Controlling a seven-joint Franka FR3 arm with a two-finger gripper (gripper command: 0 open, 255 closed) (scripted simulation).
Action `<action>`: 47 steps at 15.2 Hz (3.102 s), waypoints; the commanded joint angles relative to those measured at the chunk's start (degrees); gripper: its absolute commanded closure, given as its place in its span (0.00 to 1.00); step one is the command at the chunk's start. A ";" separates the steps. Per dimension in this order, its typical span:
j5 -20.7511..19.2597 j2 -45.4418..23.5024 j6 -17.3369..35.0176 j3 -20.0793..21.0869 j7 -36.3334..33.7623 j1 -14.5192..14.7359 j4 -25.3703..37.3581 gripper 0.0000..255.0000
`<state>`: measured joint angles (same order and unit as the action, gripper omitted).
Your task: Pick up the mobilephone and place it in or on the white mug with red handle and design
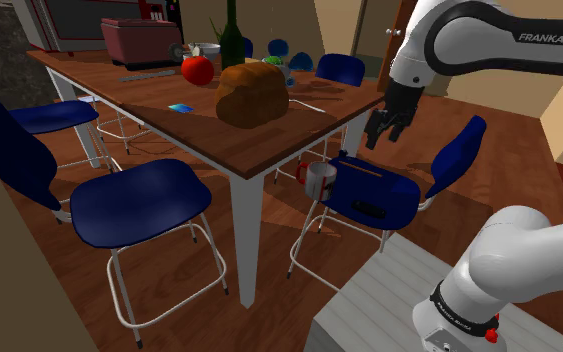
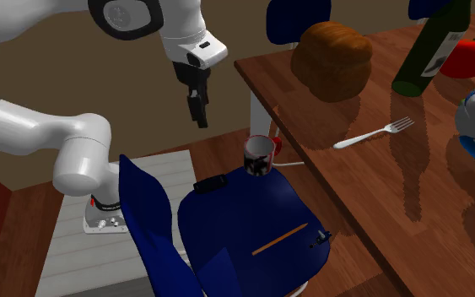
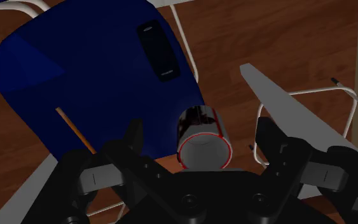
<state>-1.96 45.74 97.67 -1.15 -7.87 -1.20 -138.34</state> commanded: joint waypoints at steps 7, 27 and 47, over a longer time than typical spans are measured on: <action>-2.33 -2.68 7.78 -3.83 8.44 1.21 -8.65 0.00; -8.02 -18.14 31.19 -11.41 22.51 1.96 -22.51 0.00; -7.78 -15.58 27.05 -10.99 22.57 1.95 -20.92 1.00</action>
<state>-9.82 29.56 125.84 -12.26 14.70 0.72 -159.75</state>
